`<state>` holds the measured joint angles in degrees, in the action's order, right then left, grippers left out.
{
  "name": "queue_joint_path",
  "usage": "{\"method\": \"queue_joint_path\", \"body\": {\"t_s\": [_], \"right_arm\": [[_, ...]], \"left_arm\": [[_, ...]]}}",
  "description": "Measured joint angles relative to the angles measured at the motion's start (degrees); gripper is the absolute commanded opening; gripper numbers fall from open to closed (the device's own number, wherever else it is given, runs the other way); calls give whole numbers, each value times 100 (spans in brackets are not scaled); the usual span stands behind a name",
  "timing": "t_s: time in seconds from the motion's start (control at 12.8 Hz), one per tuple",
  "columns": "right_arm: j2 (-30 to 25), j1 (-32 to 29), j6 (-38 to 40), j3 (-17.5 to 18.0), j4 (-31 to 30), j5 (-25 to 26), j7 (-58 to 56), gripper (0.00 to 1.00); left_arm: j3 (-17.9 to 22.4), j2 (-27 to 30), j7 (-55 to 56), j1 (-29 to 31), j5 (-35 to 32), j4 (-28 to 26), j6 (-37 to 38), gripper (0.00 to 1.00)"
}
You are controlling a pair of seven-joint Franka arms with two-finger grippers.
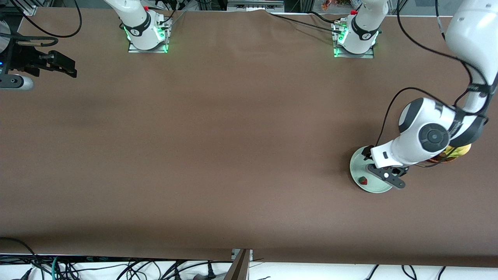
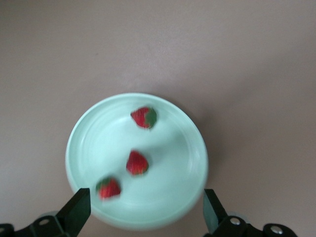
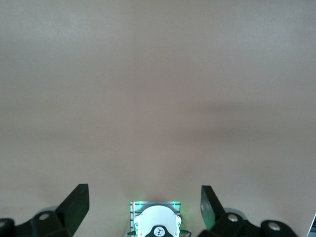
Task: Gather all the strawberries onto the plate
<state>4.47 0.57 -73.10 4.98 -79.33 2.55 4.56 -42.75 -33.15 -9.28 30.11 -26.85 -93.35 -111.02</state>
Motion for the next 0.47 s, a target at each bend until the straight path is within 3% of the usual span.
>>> {"method": "queue_joint_path", "body": {"t_s": [0.23,0.47], "right_arm": [[4,2,-7,12,0,-1,0,100],[4,3,-12,16,0,-1,0,100]], "left_arm": [[-252,593,0,-4,389,1197,2084,100],[-279,801,55,-108,577,2069,2925,100]]}}
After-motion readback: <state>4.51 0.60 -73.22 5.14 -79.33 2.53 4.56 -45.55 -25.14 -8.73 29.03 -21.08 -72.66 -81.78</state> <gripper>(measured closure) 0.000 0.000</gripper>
